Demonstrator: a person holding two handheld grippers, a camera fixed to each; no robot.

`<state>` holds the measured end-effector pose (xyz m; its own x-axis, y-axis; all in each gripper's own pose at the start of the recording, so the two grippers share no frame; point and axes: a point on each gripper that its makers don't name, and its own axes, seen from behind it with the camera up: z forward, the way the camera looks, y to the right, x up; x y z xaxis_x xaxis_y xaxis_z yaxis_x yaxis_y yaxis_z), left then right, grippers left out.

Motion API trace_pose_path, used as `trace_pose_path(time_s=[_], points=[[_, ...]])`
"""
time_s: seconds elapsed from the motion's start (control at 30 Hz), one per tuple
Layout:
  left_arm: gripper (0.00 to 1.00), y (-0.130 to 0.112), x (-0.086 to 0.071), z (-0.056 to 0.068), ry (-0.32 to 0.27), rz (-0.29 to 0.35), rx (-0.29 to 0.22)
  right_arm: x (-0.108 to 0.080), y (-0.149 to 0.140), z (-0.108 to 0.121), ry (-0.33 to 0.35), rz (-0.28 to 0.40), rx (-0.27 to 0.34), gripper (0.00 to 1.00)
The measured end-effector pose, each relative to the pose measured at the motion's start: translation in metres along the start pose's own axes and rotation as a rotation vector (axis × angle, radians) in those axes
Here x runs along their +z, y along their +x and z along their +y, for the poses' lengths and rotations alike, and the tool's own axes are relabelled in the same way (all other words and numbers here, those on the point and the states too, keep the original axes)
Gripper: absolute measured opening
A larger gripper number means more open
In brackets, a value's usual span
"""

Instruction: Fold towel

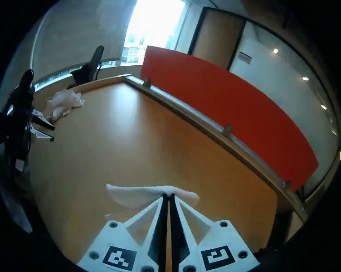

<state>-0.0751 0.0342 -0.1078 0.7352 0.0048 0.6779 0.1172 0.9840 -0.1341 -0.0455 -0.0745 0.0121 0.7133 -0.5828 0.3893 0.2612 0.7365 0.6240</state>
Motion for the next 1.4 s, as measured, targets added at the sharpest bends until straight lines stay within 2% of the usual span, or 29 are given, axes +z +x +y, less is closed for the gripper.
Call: trace_pose_path(time_s=[0.57,1.4], points=[[0.8,0.003,0.008,0.005,0.006,-0.017,0.014,-0.016,-0.046,0.087,-0.093,-0.077,0.045,0.04],[0.8,0.013,0.021,0.018,0.014,-0.031,0.029,-0.019,-0.085,0.18,-0.186,-0.152,0.089,0.04]])
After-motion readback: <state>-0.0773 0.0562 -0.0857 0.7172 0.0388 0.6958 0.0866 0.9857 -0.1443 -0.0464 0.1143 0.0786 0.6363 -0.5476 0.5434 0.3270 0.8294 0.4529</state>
